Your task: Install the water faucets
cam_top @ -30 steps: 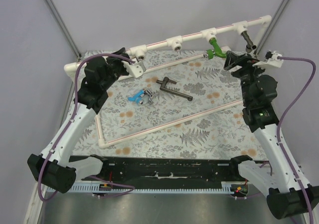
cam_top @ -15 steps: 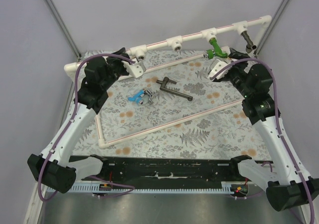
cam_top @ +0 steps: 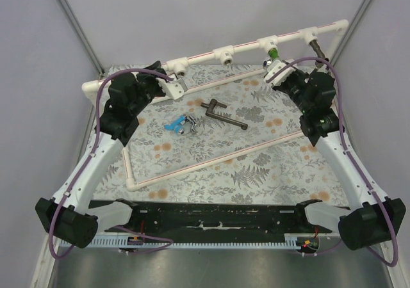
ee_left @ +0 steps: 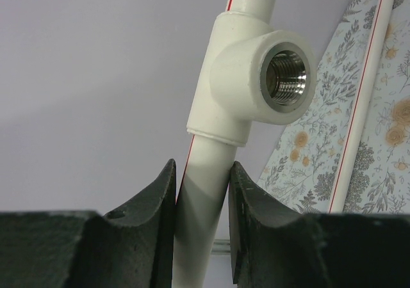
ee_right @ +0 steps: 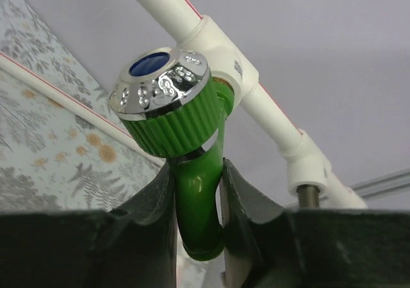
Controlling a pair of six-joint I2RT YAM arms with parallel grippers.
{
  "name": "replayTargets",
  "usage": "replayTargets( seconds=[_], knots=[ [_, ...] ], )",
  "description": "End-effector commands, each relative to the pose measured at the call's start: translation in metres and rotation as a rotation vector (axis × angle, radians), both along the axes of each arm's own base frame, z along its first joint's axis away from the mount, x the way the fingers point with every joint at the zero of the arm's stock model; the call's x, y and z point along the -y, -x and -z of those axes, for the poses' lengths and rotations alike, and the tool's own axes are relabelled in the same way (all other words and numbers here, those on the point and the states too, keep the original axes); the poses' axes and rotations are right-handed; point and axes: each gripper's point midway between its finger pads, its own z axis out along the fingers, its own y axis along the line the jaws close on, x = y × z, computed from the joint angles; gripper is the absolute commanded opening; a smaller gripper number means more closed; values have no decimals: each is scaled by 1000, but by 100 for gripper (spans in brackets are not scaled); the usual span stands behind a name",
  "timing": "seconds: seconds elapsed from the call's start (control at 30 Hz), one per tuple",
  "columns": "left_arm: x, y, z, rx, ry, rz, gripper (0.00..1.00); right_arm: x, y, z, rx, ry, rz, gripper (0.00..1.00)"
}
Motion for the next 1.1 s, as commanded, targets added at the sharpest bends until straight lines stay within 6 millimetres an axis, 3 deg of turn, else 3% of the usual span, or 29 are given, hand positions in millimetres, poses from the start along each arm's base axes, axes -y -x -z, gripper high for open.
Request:
replayTargets(
  seconds=[0.0,0.03,0.13,0.2,0.3,0.33,0.4,0.57,0.7,0.83,0.97,1.07],
  knots=[
    [17,8,22,-151,144,49,2,2,-5,-18,-59,-577,75,0],
    [17,9,22,-151,144,50,2,3,-5,-19,-85,-719,96,0],
    [17,8,23,-152,144,46,2,31,-8,-13,-135,-1388,271,0],
    [17,8,24,-154,141,44,2,44,-6,3,-160,-1821,340,0],
    [17,9,21,-145,146,49,2,49,-6,40,-232,-2413,401,0],
    [17,8,22,-145,146,46,2,46,-8,46,-268,-2549,393,0],
    [16,8,22,-145,151,41,2,38,-13,49,-322,-2615,373,0],
    [15,9,22,-140,152,37,2,38,-5,29,-283,-2403,312,46],
    [14,10,22,-140,153,34,2,50,20,17,-188,-2166,295,66],
    [14,10,22,-137,153,36,2,59,49,-7,-96,-1730,288,77],
    [14,11,21,-136,153,38,2,62,71,-27,-15,-1132,274,82],
    [14,11,20,-136,153,38,2,46,81,-33,25,-599,165,85]
  ],
)
